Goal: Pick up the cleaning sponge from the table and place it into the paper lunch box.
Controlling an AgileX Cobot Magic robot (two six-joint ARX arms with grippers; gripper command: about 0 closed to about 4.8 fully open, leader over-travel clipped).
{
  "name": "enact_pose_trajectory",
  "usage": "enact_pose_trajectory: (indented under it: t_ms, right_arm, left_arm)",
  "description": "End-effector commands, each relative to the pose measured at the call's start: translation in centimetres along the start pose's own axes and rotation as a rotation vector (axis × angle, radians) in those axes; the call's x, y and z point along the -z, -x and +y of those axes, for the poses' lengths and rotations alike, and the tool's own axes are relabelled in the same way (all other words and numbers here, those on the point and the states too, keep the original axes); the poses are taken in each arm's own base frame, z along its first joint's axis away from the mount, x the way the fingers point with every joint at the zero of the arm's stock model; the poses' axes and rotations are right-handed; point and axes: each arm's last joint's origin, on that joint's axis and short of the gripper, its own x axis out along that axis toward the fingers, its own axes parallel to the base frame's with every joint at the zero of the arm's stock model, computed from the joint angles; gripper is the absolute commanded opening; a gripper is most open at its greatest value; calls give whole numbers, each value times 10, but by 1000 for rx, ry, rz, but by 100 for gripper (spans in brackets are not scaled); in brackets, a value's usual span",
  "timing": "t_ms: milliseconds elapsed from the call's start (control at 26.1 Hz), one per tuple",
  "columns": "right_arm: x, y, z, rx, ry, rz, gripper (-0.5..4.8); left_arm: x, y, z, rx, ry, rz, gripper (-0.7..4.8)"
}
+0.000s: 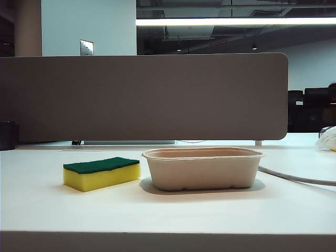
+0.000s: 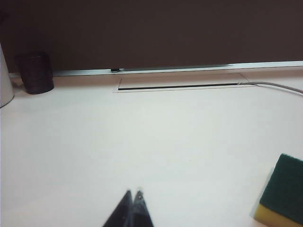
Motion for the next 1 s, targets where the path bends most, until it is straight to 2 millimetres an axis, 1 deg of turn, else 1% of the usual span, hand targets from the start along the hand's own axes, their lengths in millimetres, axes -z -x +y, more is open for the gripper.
enact_pose_trajectory:
  t_ms: [38, 268, 422, 537, 613, 767, 843, 996]
  right_arm:
    - [-2, 0, 0, -3, 0, -14, -5]
    - [-1, 0, 0, -6, 0, -13, -5]
    - [-1, 0, 7, -62, -1, -10, -5]
    - [-1, 1, 17, -171, -3, -3, -5]
    - [1, 3, 31, -307, -3, 17, -5]
    - [10, 8, 53, -528, 17, 117, -5]
    - [13, 10, 61, -606, 31, 160, -5]
    - [15, 12, 64, -644, 37, 178, -5]
  left_arm:
    - [-2, 0, 0, 0, 2, -20, -5]
    - [-2, 0, 0, 0, 2, -21, -5]
    - [-2, 0, 0, 0, 2, -21, -5]
    - [-2, 0, 0, 0, 2, -21, -5]
    - [-2, 0, 0, 0, 2, -20, -5]
    - [-2, 0, 0, 0, 2, -20, -5]
    - [-2, 0, 0, 0, 2, -20, -5]
    - [-2, 0, 0, 0, 2, -20, -5]
